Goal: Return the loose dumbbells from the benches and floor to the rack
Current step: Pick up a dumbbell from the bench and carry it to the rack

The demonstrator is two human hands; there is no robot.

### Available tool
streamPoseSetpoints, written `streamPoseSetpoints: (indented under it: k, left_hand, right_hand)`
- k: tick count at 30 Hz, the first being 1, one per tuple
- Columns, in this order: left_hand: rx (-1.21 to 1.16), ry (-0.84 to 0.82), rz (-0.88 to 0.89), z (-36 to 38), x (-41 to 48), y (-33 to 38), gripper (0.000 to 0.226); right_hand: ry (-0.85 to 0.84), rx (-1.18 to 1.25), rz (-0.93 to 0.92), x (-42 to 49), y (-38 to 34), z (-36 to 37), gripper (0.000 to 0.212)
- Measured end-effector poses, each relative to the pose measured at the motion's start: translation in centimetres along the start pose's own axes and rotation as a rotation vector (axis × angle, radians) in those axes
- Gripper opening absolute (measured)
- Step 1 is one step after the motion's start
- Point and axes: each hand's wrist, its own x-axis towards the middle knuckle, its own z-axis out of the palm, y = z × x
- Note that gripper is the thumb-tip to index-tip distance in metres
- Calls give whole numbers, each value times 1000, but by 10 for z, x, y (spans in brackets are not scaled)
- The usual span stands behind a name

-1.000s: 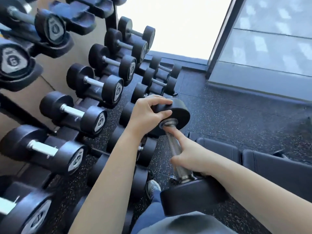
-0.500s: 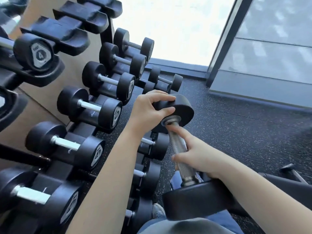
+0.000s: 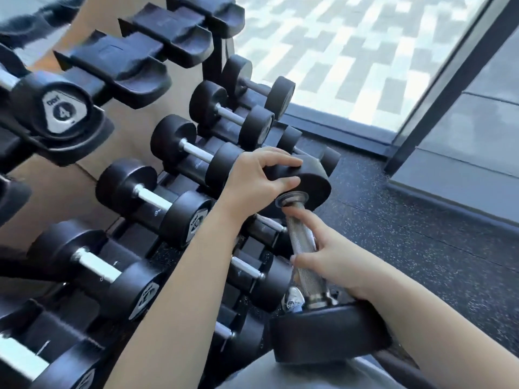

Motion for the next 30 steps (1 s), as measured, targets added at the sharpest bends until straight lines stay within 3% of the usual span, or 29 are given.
streamPoseSetpoints:
  k: [14, 30]
  left_hand:
    - [-6, 201, -118, 10, 125, -19, 31]
    - [-11, 388, -281, -33, 112, -54, 33]
  right_hand:
    - [-187, -95, -49, 120, -31, -106, 73]
    - [-422, -197, 1, 173, -55, -74, 72]
